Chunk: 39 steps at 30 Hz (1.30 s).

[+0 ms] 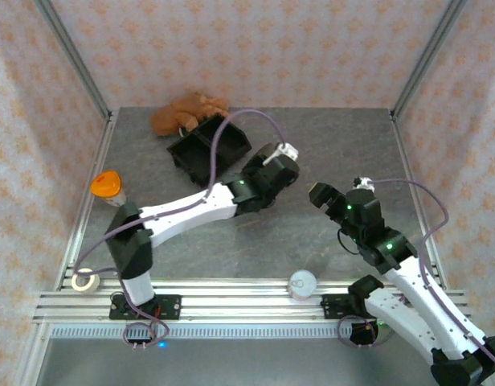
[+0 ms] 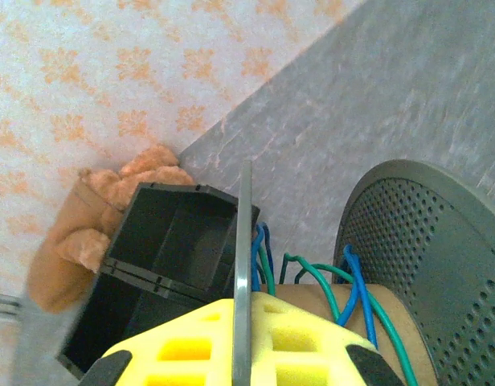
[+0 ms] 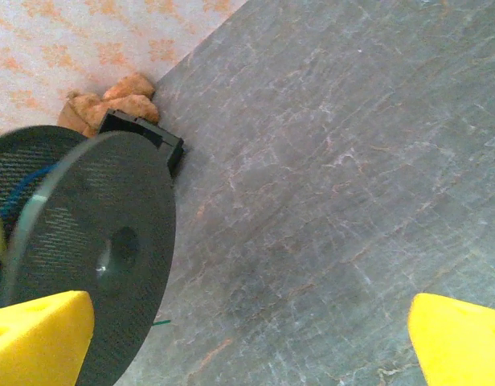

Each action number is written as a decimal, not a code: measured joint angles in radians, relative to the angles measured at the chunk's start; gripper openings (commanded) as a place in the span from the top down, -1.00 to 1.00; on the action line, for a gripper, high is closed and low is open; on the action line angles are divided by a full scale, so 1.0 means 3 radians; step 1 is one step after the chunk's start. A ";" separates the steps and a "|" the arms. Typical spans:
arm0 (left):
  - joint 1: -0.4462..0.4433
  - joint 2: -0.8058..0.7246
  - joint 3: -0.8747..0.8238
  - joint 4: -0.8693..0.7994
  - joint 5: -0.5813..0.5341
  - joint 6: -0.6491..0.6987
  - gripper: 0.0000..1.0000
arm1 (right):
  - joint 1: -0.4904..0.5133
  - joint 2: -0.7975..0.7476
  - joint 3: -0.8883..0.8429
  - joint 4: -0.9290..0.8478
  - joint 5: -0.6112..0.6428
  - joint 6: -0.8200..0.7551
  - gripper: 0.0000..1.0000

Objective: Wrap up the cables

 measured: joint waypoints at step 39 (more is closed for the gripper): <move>0.0093 0.0795 0.0926 -0.0740 0.1265 -0.0532 -0.98 | -0.0080 -0.0116 0.0156 -0.0472 0.0203 -0.0165 -1.00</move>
